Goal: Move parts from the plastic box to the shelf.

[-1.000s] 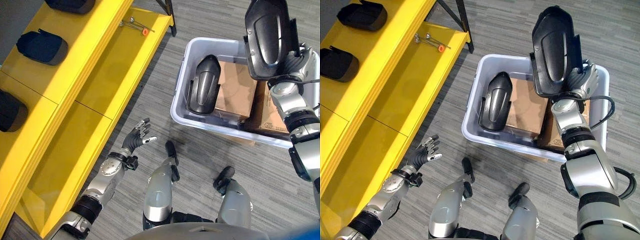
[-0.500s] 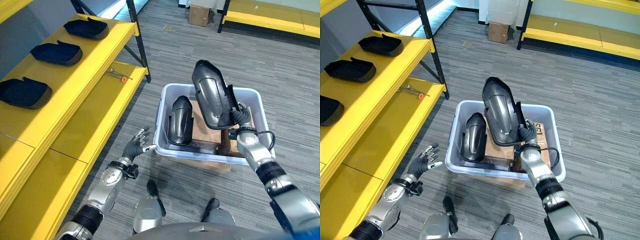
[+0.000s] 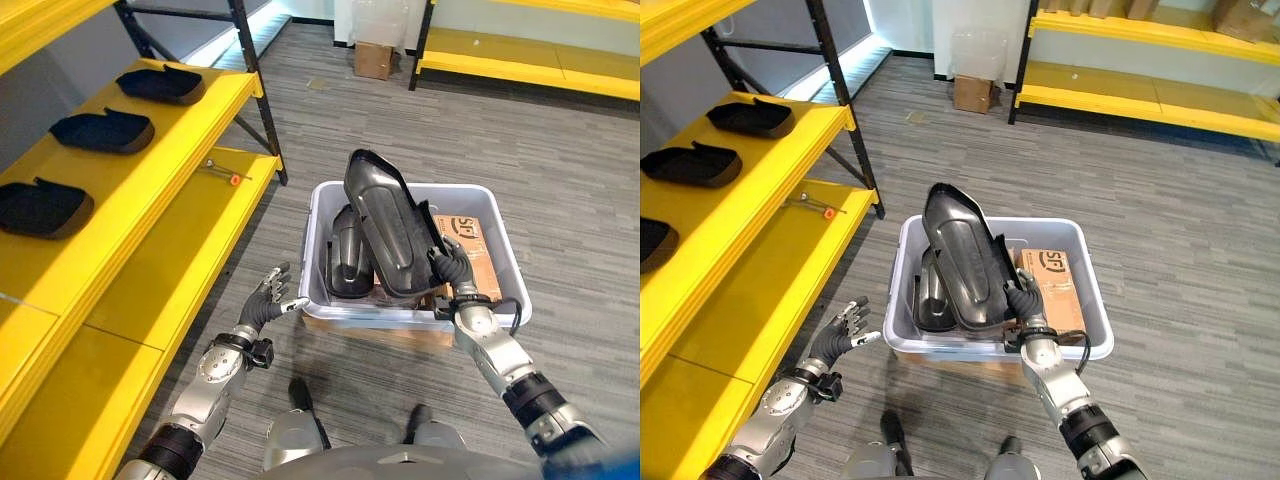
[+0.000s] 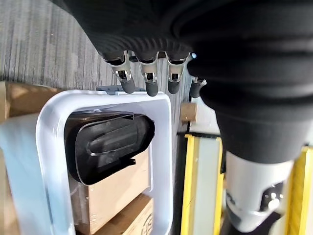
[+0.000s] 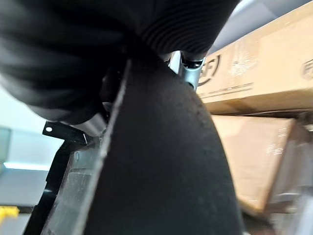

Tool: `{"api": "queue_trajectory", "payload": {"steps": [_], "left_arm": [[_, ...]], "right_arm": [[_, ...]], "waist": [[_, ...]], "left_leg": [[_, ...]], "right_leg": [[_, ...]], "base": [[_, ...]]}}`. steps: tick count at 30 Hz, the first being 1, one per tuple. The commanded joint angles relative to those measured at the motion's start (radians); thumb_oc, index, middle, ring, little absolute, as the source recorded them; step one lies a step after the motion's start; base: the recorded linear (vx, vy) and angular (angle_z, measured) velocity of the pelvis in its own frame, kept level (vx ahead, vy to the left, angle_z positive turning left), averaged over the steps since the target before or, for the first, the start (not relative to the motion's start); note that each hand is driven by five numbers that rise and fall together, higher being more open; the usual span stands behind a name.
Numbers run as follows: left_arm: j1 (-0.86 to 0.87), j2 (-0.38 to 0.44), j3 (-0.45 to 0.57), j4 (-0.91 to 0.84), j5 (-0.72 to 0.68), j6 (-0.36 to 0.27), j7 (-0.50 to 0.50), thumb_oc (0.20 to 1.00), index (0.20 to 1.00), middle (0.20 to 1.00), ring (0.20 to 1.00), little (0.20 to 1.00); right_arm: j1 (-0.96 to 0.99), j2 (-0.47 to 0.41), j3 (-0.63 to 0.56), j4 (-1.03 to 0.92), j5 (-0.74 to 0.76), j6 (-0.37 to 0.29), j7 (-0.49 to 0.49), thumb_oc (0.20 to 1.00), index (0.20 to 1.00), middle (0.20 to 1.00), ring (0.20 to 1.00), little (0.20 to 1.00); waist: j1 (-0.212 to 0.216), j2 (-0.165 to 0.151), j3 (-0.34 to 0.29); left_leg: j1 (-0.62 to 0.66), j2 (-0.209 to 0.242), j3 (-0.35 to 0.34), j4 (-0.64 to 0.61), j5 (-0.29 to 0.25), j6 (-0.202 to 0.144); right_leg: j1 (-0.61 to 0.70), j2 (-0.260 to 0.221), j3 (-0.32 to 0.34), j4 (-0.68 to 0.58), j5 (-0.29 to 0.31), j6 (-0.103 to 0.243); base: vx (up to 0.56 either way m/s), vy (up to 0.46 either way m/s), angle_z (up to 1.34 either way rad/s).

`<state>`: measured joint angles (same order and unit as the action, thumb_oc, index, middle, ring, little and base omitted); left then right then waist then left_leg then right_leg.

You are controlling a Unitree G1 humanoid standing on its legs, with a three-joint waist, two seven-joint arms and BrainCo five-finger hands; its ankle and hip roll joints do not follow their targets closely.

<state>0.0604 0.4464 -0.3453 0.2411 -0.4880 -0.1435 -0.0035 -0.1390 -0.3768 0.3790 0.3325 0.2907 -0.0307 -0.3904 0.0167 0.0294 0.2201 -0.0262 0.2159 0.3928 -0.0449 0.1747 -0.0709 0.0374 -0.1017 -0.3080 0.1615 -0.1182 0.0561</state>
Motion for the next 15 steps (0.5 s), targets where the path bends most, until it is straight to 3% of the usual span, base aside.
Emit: {"api": "queue_trajectory", "payload": {"steps": [1, 2, 8, 10, 13, 15], "left_arm": [[-0.046, -0.014, 0.009, -0.044, 0.031, 0.006, -0.025, 1.0, 1.0, 1.0, 1.0, 1.0], [-0.046, -0.024, 0.018, -0.044, 0.032, 0.017, -0.028, 1.0, 1.0, 1.0, 1.0, 1.0], [-0.031, -0.022, 0.014, -0.05, 0.032, 0.025, -0.048, 1.0, 1.0, 1.0, 1.0, 1.0], [-0.028, -0.016, -0.01, -0.061, 0.04, 0.017, -0.082, 1.0, 1.0, 1.0, 1.0, 1.0], [-0.037, -0.016, -0.02, -0.047, 0.038, -0.012, -0.073, 1.0, 1.0, 1.0, 1.0, 1.0], [-0.039, -0.016, -0.02, -0.044, 0.039, -0.015, -0.074, 1.0, 1.0, 1.0, 1.0, 1.0]], "right_arm": [[-0.064, -0.005, -0.044, -0.087, 0.013, -0.115, 0.03, 0.2, 0.2, 0.2, 0.2, 0.2], [-0.067, -0.008, -0.029, -0.102, 0.016, -0.113, 0.042, 0.2, 0.2, 0.2, 0.2, 0.2], [-0.084, -0.006, -0.003, -0.117, 0.005, -0.103, 0.057, 0.2, 0.2, 0.2, 0.2, 0.2], [-0.059, 0.008, 0.01, -0.128, -0.009, -0.106, 0.017, 0.2, 0.2, 0.2, 0.2, 0.2], [-0.085, 0.021, 0.023, -0.114, -0.003, -0.116, 0.026, 0.2, 0.2, 0.2, 0.2, 0.2], [-0.089, 0.023, 0.023, -0.115, -0.001, -0.112, 0.028, 0.2, 0.2, 0.2, 0.2, 0.2]], "waist": [[0.003, -0.051, 0.013], [0.008, -0.048, 0.011], [0.013, -0.032, 0.016], [-0.021, -0.038, 0.008], [-0.036, -0.054, -0.008], [-0.038, -0.056, -0.013]], "left_leg": [[-0.004, -0.107, 0.006, 0.082, -0.114, -0.011], [-0.022, -0.097, 0.008, 0.082, -0.091, -0.009], [-0.028, -0.097, 0.005, 0.092, -0.085, -0.016], [-0.002, -0.036, 0.12, 0.141, -0.091, -0.033], [0.044, 0.037, 0.179, 0.237, -0.099, -0.044], [0.054, 0.054, 0.186, 0.254, -0.091, -0.05]], "right_leg": [[0.087, 0.031, -0.02, -0.144, 0.068, 0.006], [0.079, 0.033, -0.03, -0.166, 0.089, -0.005], [0.088, 0.019, -0.049, -0.182, 0.097, -0.011], [0.1, -0.01, -0.102, -0.192, 0.1, -0.002], [0.09, -0.026, -0.142, -0.178, 0.092, -0.018], [0.089, -0.027, -0.15, -0.174, 0.09, -0.022]], "base": [[-0.16, -0.222, 0.41], [-0.15, -0.147, 0.17], [-0.09, -0.081, 0.22], [-0.08, 0.019, 0.96], [-0.11, 0.074, 0.95], [-0.04, 0.13, 0.65]]}}
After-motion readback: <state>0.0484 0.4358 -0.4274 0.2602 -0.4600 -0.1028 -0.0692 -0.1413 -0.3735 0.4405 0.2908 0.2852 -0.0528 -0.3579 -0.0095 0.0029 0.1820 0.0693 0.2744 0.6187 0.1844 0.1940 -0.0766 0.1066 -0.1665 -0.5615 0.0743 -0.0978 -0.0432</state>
